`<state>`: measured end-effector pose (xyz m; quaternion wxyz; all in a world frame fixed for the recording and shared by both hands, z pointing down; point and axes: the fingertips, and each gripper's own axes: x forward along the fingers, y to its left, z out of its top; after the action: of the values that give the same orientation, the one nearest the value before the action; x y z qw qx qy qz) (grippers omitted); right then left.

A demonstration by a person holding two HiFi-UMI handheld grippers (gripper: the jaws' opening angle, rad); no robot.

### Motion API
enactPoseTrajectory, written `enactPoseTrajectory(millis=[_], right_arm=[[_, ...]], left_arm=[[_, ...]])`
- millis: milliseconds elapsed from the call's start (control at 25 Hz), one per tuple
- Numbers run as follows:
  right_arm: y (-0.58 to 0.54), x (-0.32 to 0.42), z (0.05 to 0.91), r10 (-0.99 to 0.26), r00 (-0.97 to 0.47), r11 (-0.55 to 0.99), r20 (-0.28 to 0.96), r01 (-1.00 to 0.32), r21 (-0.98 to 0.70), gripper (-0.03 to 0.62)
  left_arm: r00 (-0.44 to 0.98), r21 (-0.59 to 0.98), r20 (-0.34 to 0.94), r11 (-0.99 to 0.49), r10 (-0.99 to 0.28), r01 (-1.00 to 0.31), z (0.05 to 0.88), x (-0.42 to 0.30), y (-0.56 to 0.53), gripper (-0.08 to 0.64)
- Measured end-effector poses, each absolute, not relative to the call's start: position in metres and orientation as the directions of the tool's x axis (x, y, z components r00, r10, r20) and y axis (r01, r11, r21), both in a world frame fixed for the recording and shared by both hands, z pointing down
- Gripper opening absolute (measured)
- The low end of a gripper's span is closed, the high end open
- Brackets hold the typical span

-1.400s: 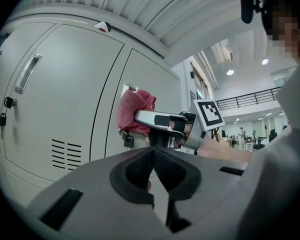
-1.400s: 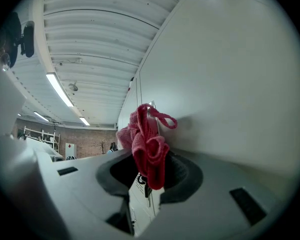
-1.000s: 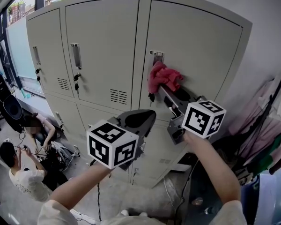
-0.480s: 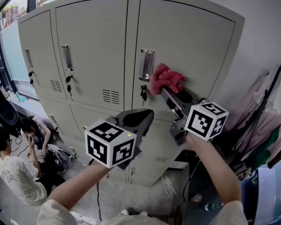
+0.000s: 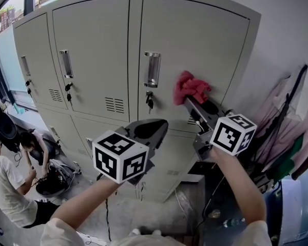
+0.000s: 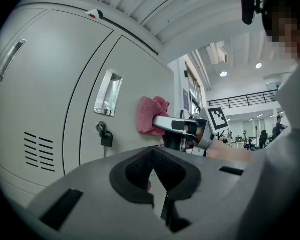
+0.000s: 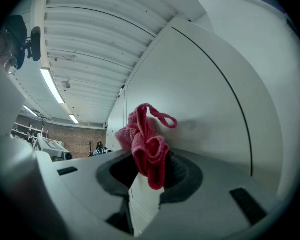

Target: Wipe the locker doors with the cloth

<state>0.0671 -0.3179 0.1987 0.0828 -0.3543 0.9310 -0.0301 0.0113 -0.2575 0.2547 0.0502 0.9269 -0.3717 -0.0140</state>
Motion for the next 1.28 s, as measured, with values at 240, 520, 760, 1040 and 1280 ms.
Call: enactPoseTrajectory(millis=[240, 520, 760, 1040, 1280], right_arm=[[-0.316, 0.089, 0.201, -0.685, -0.715, 0.728, -0.137, -0.675, -0.121, 0.11], [-0.314, 0.115, 0.203, -0.713, -0.686, 0.701, -0.144, -0.7, -0.136, 0.11], [-0.312, 0.147, 0.209, -0.746, -0.648, 0.666, -0.156, -0.726, -0.169, 0.11], [-0.31, 0.175, 0.217, -0.775, -0.612, 0.632, -0.158, -0.752, -0.188, 0.112], [-0.308, 0.188, 0.221, -0.791, -0.594, 0.612, -0.147, -0.767, -0.191, 0.114]], left_arm=[[0.724, 0.106, 0.013, -0.719, -0.689, -0.686, 0.256, 0.016, -0.259, 0.005], [0.729, 0.113, 0.012, -0.723, -0.685, -0.681, 0.257, 0.021, -0.26, 0.005], [0.734, 0.124, 0.013, -0.728, -0.679, -0.675, 0.261, 0.024, -0.261, 0.005], [0.735, 0.125, 0.008, -0.728, -0.678, -0.674, 0.261, 0.026, -0.262, 0.005], [0.732, 0.139, 0.006, -0.725, -0.681, -0.675, 0.266, 0.026, -0.263, 0.005]])
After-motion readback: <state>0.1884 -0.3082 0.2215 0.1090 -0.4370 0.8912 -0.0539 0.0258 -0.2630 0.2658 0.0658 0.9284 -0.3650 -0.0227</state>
